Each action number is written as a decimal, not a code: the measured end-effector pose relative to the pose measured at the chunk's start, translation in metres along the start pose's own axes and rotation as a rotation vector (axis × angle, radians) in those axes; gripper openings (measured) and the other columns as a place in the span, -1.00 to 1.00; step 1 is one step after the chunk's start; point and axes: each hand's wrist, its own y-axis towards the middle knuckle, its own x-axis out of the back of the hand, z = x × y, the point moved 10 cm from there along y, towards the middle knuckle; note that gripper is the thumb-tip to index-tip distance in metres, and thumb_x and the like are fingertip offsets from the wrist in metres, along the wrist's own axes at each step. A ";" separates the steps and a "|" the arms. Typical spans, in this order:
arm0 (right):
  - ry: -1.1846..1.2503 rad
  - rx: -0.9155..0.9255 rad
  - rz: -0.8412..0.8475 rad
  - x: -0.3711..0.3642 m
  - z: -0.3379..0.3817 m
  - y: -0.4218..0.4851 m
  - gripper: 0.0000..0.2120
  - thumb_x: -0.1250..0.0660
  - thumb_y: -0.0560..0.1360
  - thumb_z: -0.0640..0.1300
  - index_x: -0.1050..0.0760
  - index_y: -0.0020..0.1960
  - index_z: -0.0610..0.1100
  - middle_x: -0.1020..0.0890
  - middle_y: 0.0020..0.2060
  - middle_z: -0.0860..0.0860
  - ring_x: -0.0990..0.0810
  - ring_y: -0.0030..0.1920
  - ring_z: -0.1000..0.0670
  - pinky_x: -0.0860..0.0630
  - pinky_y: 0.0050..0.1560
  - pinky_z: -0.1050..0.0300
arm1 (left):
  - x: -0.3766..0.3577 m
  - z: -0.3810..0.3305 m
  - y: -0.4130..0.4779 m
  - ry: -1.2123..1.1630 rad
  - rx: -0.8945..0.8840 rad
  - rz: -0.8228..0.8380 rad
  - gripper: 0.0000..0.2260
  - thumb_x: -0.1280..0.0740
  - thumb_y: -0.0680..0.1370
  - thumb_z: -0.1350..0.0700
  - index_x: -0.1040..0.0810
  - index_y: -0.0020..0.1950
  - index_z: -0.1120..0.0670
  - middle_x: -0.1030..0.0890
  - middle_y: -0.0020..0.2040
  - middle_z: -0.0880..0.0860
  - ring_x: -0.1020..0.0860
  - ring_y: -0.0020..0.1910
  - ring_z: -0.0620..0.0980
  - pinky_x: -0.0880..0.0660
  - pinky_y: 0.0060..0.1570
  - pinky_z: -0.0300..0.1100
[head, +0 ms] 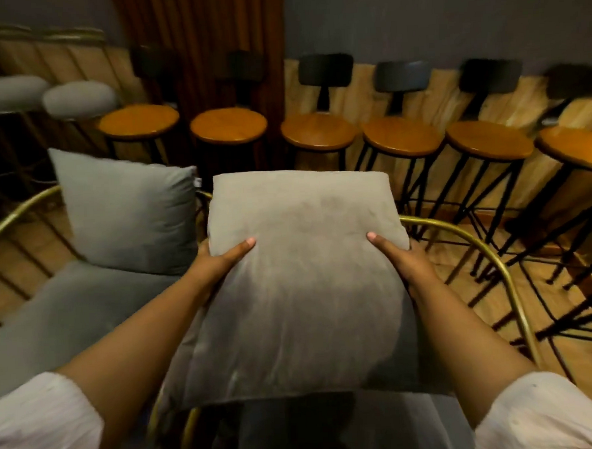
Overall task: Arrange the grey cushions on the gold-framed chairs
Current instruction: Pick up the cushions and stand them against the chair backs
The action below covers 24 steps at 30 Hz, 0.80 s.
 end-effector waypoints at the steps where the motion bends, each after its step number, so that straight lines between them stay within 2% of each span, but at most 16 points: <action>1: 0.000 0.000 0.018 -0.028 0.001 -0.007 -0.12 -0.57 0.16 0.19 -0.35 0.38 -0.07 -0.54 0.25 -0.04 -0.54 0.08 -0.07 -0.52 0.04 -0.03 | 0.028 0.001 0.002 0.004 0.009 -0.014 -0.20 -0.50 0.34 -0.08 -0.22 0.48 0.07 -0.42 0.36 0.07 -0.46 0.11 0.04 -0.43 0.03 -0.07; 5: 0.037 -0.004 0.055 -0.138 -0.002 -0.036 -0.22 -0.57 0.22 0.10 -0.39 0.33 -0.14 -0.56 0.15 -0.02 -0.55 0.07 -0.05 -0.51 0.05 0.00 | 0.146 0.005 0.017 0.047 0.043 -0.073 0.04 -0.54 0.10 -0.30 -0.25 0.47 0.04 -0.44 0.39 0.07 -0.49 0.24 0.11 -0.46 0.18 -0.01; 8: 0.079 -0.046 0.084 -0.225 -0.017 -0.056 -0.06 -0.61 0.01 0.23 -0.45 0.29 -0.13 -0.62 0.15 -0.05 -0.61 0.08 -0.08 -0.56 0.14 -0.06 | 0.231 0.006 0.034 0.098 0.036 -0.113 -0.02 -0.52 0.19 -0.26 -0.22 0.49 0.05 -0.41 0.41 0.05 -0.44 0.32 0.12 -0.40 0.14 -0.10; 9: 0.100 -0.056 0.092 -0.253 -0.024 -0.061 -0.07 -0.61 0.00 0.22 -0.46 0.27 -0.14 -0.62 0.13 -0.05 -0.62 0.07 -0.08 -0.56 0.14 -0.06 | 0.257 0.008 0.041 0.107 0.031 -0.115 -0.01 -0.51 0.18 -0.27 -0.21 0.50 0.03 -0.40 0.42 0.06 -0.44 0.32 0.12 -0.39 0.14 -0.10; 11: 0.138 -0.056 0.089 -0.305 -0.034 -0.074 -0.24 -0.62 0.13 0.08 -0.48 0.23 -0.17 -0.62 0.07 -0.04 -0.62 0.05 -0.06 -0.56 0.13 -0.01 | 0.307 0.014 0.055 0.162 0.056 -0.127 -0.08 -0.47 0.27 -0.26 -0.17 0.52 0.00 -0.35 0.46 0.09 -0.40 0.37 0.14 -0.36 0.20 -0.05; 13: 0.160 -0.052 0.100 -0.349 -0.047 -0.085 -0.33 -0.61 0.17 0.03 -0.52 0.20 -0.14 -0.65 0.06 -0.04 -0.64 0.02 -0.03 -0.58 0.12 -0.01 | 0.353 0.026 0.066 0.202 0.114 -0.166 -0.13 -0.43 0.34 -0.23 -0.12 0.53 -0.01 -0.29 0.49 0.12 -0.34 0.41 0.19 -0.31 0.31 0.04; 16: 0.145 -0.043 0.149 -0.412 -0.066 -0.097 -0.37 -0.60 0.20 0.01 -0.52 0.21 -0.11 -0.66 0.07 -0.05 -0.65 0.01 -0.02 -0.58 0.10 0.01 | 0.408 0.042 0.084 0.276 0.175 -0.135 0.04 -0.43 0.16 -0.40 -0.09 0.52 -0.11 -0.26 0.51 0.11 -0.32 0.41 0.23 -0.28 0.36 0.18; 18: 0.127 -0.051 0.202 -0.449 -0.080 -0.099 -0.30 -0.60 0.21 0.01 -0.45 0.29 -0.08 -0.64 0.13 -0.05 -0.63 0.08 -0.03 -0.56 0.15 -0.02 | 0.435 0.053 0.098 0.317 0.206 -0.124 0.10 -0.44 0.07 -0.43 -0.08 0.51 -0.18 -0.26 0.51 0.09 -0.32 0.41 0.24 -0.27 0.35 0.24; 21: 0.050 -0.047 0.273 -0.498 -0.106 -0.095 -0.20 -0.59 0.21 0.04 -0.34 0.37 0.00 -0.57 0.23 -0.03 -0.56 0.19 -0.05 -0.51 0.24 -0.09 | 0.464 0.074 0.126 0.336 0.206 -0.146 -0.05 -0.45 0.24 -0.29 -0.07 0.52 -0.16 -0.23 0.52 0.11 -0.28 0.43 0.26 -0.25 0.36 0.23; 24: -0.074 -0.107 0.391 -0.536 -0.144 -0.090 -0.03 -0.53 0.30 0.08 -0.01 0.52 0.11 -0.34 0.45 -0.07 -0.39 0.38 -0.11 -0.37 0.38 -0.14 | 0.482 0.101 0.156 0.408 0.204 -0.181 -0.14 -0.42 0.37 -0.18 -0.03 0.55 -0.09 -0.19 0.53 0.15 -0.23 0.46 0.27 -0.22 0.37 0.20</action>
